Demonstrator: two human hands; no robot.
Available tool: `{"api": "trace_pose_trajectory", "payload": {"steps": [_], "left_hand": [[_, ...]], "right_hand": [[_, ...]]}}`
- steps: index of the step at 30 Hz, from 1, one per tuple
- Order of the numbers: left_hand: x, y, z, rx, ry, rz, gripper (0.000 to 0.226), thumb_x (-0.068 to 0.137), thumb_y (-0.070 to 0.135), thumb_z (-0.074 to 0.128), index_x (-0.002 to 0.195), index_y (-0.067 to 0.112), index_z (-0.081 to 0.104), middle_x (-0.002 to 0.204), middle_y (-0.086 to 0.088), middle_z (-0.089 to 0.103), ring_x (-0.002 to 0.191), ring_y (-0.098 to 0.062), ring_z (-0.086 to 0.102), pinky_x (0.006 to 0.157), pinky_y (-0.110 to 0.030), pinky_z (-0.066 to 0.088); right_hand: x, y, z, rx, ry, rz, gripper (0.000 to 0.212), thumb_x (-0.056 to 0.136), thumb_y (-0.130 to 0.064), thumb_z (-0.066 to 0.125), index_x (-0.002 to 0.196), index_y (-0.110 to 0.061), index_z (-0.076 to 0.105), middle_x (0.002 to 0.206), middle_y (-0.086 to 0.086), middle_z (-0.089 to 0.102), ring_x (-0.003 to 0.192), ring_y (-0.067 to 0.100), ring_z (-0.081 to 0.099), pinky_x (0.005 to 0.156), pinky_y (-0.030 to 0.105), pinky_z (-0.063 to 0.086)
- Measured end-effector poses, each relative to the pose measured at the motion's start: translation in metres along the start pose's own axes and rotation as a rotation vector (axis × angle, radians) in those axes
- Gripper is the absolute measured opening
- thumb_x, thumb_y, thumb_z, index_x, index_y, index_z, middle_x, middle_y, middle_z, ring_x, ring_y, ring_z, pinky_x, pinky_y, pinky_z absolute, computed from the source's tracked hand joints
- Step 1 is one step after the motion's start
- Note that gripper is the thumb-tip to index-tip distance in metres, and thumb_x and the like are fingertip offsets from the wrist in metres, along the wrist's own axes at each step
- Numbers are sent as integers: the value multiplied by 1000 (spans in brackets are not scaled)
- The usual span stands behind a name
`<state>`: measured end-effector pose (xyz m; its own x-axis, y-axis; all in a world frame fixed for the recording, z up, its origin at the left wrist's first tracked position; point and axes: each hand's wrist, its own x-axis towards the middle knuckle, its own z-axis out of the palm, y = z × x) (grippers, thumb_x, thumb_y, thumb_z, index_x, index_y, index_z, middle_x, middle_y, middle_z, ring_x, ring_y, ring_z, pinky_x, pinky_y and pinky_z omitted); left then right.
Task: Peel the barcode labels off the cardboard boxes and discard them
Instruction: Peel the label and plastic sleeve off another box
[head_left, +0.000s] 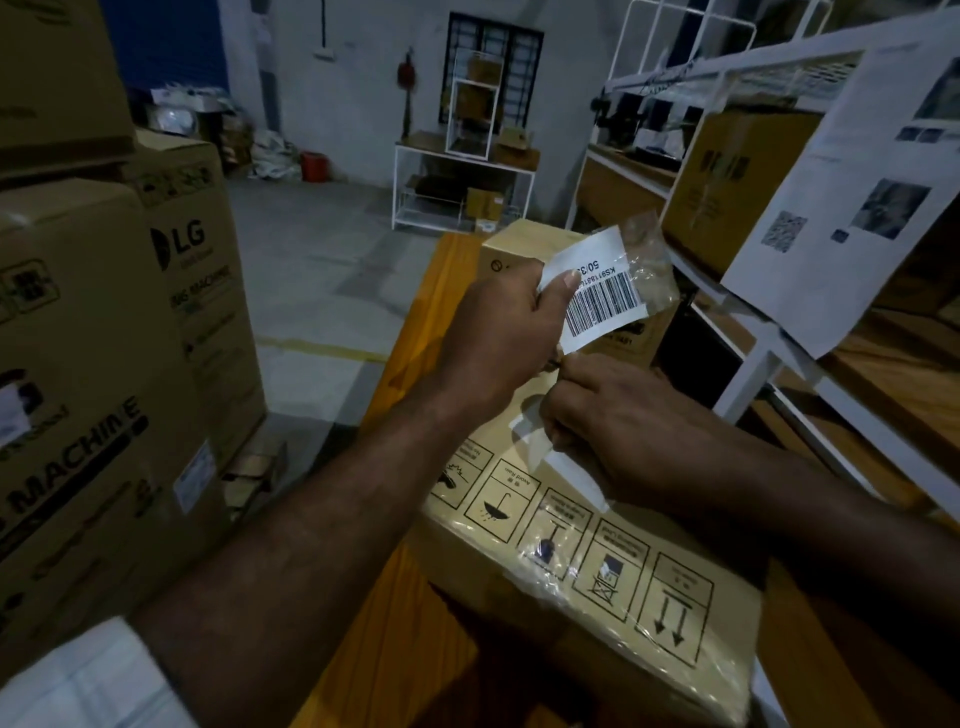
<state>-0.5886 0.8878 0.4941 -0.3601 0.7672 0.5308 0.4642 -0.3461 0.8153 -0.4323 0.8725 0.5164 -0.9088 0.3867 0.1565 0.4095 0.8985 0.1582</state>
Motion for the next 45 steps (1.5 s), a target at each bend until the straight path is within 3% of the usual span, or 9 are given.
{"api": "trace_pose_trajectory", "payload": {"steps": [9, 12, 15, 19, 24, 34, 39, 41, 45], "left_hand": [[3, -1, 6, 67, 25, 48, 36, 99, 46, 51, 92, 14, 66, 77, -1, 72, 67, -13, 71, 53, -43, 59], [4, 1, 6, 96, 36, 50, 34, 100, 45, 51, 91, 15, 67, 76, 1, 71, 65, -11, 70, 54, -42, 59], [3, 2, 9, 124, 22, 59, 33, 100, 45, 51, 91, 16, 65, 75, 1, 71, 65, -10, 70, 52, -42, 59], [3, -1, 11, -31, -1, -2, 32, 97, 46, 53, 94, 16, 65, 79, -3, 73, 69, -17, 73, 53, -45, 60], [2, 4, 9, 182, 45, 96, 33, 101, 44, 51, 88, 16, 65, 72, 1, 70, 62, -7, 67, 52, -34, 56], [-2, 6, 10, 324, 36, 186, 30, 102, 46, 46, 85, 23, 54, 72, 6, 65, 62, -3, 65, 46, -20, 49], [-1, 7, 10, 355, 26, 181, 31, 102, 47, 45, 85, 23, 56, 70, 5, 65, 59, -2, 61, 45, -17, 40], [0, 8, 11, 332, 40, 178, 33, 101, 47, 46, 83, 22, 56, 69, 4, 64, 59, -3, 60, 46, -25, 43], [-4, 8, 9, 225, 25, 168, 31, 101, 45, 50, 81, 22, 56, 67, 5, 64, 60, -3, 62, 47, -28, 47]], "right_hand": [[-3, 13, -9, 188, -67, -4, 21, 87, -21, 63, 80, -35, 48, 87, -14, 45, 81, 5, 46, 68, 23, 40], [-9, 15, -10, 318, -11, 49, 13, 88, -28, 61, 98, -36, 58, 99, -15, 47, 85, 0, 50, 67, 14, 40], [-9, 13, -2, 279, 48, 31, 32, 84, -25, 72, 116, -30, 67, 97, -12, 48, 85, -1, 48, 69, 14, 39], [-8, 8, 1, 206, 108, 28, 13, 79, -22, 78, 91, -24, 73, 90, -12, 48, 78, 2, 47, 65, 21, 41], [-2, 1, -5, 39, 2, -5, 8, 89, -25, 64, 85, -28, 58, 90, -13, 42, 83, 5, 41, 67, 21, 29], [-24, 10, -19, 363, -103, -17, 16, 91, -15, 61, 80, -26, 55, 91, -11, 44, 85, -3, 42, 67, 10, 33], [-27, 10, -16, 195, -32, -15, 10, 90, -41, 51, 85, -33, 54, 94, -13, 42, 90, -3, 39, 71, 14, 30], [-24, 5, -17, 201, -9, -18, 29, 85, -54, 47, 100, -32, 59, 103, -12, 42, 94, -3, 40, 72, 11, 34], [-15, -5, -7, 237, -10, -60, 34, 87, -39, 61, 117, -23, 65, 115, -12, 50, 98, -4, 46, 74, 7, 39]]}}
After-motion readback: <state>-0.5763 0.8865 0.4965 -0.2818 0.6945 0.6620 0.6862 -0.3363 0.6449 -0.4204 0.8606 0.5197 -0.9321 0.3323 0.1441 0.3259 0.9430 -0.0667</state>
